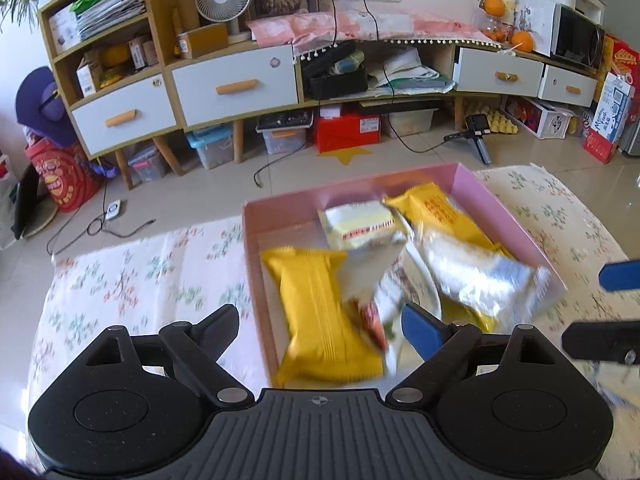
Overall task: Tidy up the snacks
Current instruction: 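Move both open grippers back over the remaining snacks, then grasp the red candy bag with the left gripper while the right grasps another red bag, then carry both red bags into the pink box and open both grippers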
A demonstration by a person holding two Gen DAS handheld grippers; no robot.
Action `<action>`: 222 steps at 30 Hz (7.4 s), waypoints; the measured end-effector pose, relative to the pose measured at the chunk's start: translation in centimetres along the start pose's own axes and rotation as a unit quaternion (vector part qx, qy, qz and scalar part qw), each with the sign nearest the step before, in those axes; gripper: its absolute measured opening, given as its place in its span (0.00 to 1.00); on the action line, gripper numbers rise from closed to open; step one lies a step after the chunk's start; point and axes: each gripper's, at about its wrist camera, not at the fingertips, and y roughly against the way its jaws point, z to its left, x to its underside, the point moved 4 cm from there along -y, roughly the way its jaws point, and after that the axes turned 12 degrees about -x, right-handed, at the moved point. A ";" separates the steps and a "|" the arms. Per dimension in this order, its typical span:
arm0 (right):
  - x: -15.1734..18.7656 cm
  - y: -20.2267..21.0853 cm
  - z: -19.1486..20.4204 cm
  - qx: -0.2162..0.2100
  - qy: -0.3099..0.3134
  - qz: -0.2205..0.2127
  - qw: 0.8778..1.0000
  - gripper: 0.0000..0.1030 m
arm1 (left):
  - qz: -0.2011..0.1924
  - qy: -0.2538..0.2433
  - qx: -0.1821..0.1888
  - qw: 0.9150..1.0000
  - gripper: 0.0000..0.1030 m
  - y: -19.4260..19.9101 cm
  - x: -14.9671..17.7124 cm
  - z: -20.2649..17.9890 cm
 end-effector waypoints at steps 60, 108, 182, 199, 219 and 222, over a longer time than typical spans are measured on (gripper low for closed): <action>15.3 2.7 4.7 0.009 0.043 -0.022 0.999 0.95 | 0.008 0.014 0.047 0.999 0.98 6.6 18.6 7.2; 16.7 0.0 7.0 -0.035 0.049 0.021 0.998 0.30 | -0.047 -0.050 0.061 0.996 0.42 5.3 16.7 3.6; 7.6 3.9 6.0 -0.028 0.006 -0.094 0.995 0.22 | -0.107 0.056 0.093 0.988 0.30 9.5 9.5 4.8; 0.7 1.2 -0.7 0.008 -0.054 -0.118 0.992 0.22 | -0.089 0.058 0.069 0.992 0.30 3.2 1.5 3.2; -4.3 -7.8 -2.3 -0.046 -0.132 -0.078 0.987 0.23 | -0.067 0.066 0.036 0.995 0.30 -5.9 -3.7 1.9; -4.3 -8.0 -2.5 -0.046 -0.136 -0.076 0.987 0.23 | -0.059 0.070 0.029 0.995 0.31 -6.7 -3.6 1.9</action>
